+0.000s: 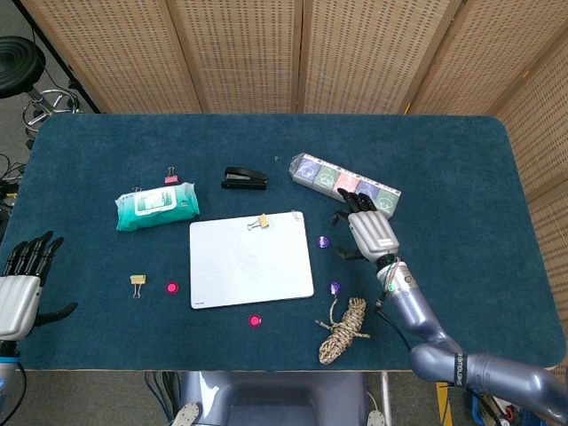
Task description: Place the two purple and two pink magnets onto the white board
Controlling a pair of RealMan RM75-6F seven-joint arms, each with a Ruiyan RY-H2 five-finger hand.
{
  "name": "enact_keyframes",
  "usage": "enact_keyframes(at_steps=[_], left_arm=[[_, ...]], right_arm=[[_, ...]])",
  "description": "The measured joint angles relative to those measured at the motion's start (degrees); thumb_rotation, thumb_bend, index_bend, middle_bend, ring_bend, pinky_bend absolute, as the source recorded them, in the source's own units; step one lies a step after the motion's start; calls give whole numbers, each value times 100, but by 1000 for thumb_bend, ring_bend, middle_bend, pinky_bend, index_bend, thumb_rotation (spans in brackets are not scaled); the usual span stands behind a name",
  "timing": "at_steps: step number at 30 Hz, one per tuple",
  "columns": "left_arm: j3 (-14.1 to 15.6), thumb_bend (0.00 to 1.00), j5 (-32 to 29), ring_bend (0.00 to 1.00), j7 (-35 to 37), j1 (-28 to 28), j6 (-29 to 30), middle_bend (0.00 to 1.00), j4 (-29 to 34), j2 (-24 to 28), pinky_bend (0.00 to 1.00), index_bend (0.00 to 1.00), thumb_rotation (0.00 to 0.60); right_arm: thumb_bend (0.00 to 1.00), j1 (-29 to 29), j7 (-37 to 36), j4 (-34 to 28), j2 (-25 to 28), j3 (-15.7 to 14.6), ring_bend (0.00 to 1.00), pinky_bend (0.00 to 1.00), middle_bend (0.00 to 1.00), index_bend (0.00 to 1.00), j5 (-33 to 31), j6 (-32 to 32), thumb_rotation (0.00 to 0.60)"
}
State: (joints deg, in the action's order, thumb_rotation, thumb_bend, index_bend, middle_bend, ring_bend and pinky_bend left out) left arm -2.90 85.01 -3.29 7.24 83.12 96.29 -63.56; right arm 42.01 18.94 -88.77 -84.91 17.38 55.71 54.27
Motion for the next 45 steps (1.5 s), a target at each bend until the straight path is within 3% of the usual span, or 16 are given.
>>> enact_keyframes(at_steps=[7, 16, 45], left_arm=[[-1, 0, 5, 0, 75, 3, -1, 0, -2, 43, 0, 0, 600], [-30, 0, -26, 0, 156, -7, 28, 0, 8, 95, 0, 0, 600], [-36, 0, -86, 0, 157, -10, 5, 0, 14, 135, 0, 0, 600]], right_arm=[[305, 277, 180, 604, -556, -14, 0, 0, 0, 384, -446, -121, 600], [308, 462, 205, 1142, -978, -117, 0, 0, 0, 397, -517, -211, 600], [317, 671, 37, 2319, -1667, -200, 0, 0, 0, 404, -569, -562, 600]])
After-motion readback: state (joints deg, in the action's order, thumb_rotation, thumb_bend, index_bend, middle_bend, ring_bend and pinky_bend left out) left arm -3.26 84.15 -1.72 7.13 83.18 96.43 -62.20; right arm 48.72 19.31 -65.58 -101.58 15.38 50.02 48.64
